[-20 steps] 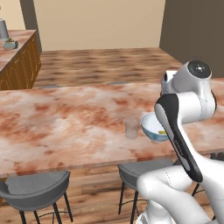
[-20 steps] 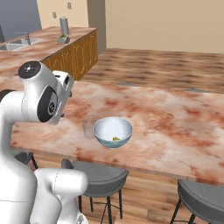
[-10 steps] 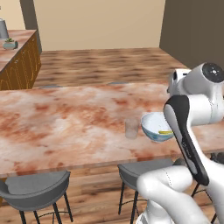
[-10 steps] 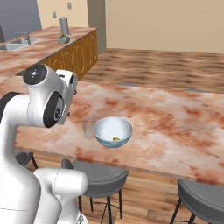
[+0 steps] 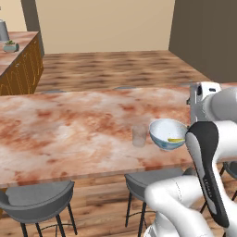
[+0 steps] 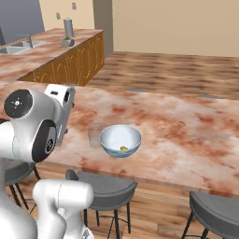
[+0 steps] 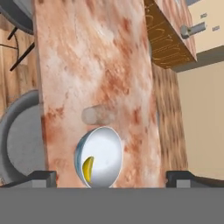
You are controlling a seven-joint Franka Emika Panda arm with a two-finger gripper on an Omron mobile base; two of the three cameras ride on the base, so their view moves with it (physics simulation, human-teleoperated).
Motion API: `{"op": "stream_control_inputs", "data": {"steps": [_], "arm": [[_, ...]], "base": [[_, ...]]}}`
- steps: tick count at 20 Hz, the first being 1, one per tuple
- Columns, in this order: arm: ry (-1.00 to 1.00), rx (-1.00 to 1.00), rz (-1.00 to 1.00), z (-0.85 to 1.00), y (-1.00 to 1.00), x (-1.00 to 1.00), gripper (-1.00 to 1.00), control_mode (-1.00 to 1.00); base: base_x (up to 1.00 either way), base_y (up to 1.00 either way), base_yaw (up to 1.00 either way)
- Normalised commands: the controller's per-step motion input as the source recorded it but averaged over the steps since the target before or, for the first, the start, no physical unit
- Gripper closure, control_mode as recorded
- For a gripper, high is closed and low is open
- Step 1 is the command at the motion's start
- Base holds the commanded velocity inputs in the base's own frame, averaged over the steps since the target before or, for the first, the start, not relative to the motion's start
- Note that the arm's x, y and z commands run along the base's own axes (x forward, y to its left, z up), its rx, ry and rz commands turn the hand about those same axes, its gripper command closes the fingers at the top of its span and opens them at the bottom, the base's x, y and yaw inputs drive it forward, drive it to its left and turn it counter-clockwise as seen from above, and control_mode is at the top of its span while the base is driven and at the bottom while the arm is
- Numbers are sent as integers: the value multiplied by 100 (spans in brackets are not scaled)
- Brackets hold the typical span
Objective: There is a bowl on the dining counter. Grab a lemon wedge from the fridge and place it in the bowl. Then get the liquor bottle and glass cup from the cabinet and place them next to the bowl.
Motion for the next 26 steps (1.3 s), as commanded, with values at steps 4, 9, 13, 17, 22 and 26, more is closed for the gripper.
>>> {"op": "stream_control_inputs", "data": {"steps": [4, 9, 13, 17, 22, 26], "arm": [[0, 0, 0, 0, 0, 0, -100, 100], [0, 0, 0, 0, 0, 0, -100, 100], [0, 0, 0, 0, 0, 0, -100, 100], [0, 0, 0, 0, 0, 0, -100, 100], [0, 0, 0, 0, 0, 0, -100, 100], [0, 0, 0, 0, 0, 0, -100, 100]], "base": [[-76, 1, 3], [-80, 24, 28], [-51, 49, 63], [-14, 53, 73], [1, 50, 75], [22, 70, 67]]}}
